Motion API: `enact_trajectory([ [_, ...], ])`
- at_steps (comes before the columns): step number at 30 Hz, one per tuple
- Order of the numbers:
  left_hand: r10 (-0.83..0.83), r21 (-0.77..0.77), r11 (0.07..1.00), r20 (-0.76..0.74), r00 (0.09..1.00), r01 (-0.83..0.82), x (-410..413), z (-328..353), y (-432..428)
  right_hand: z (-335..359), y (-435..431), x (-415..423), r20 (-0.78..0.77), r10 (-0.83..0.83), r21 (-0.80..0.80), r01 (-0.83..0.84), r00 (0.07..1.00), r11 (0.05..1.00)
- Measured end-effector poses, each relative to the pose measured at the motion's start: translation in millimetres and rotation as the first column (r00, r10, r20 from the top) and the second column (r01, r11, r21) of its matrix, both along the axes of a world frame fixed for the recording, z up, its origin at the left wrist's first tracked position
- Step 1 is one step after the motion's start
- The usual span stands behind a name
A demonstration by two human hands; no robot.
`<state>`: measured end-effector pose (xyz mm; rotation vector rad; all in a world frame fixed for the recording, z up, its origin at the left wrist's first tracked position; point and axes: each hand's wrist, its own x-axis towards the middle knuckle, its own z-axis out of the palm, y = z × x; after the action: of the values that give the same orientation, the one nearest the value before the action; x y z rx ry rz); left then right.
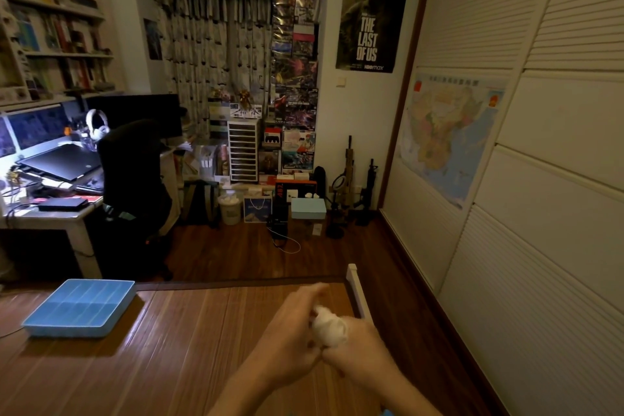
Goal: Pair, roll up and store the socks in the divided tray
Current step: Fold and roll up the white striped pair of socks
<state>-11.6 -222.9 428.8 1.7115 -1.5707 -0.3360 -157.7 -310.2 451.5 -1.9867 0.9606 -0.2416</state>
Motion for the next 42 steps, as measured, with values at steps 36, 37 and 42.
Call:
enact_trajectory([
  [36, 0.124, 0.022, 0.985, -0.778, 0.616, -0.169, -21.2, 5.9, 0.1, 7.0, 9.0, 4.8, 0.45, -0.189, -0.064, 0.242, 0.873, 0.968],
  [37, 0.109, -0.001, 0.984, -0.78, 0.617, -0.176, -24.2, 5.8, 0.9, 7.0, 9.2, 4.8, 0.424, -0.181, -0.123, 0.255, 0.887, 0.959],
  [42, 0.029, -0.031, 0.996, -0.797, 0.603, -0.088, -31.6, 9.9, 3.9, 4.2, 14.5, 8.1, 0.302, -0.083, -0.287, 0.174, 0.95, 0.942],
])
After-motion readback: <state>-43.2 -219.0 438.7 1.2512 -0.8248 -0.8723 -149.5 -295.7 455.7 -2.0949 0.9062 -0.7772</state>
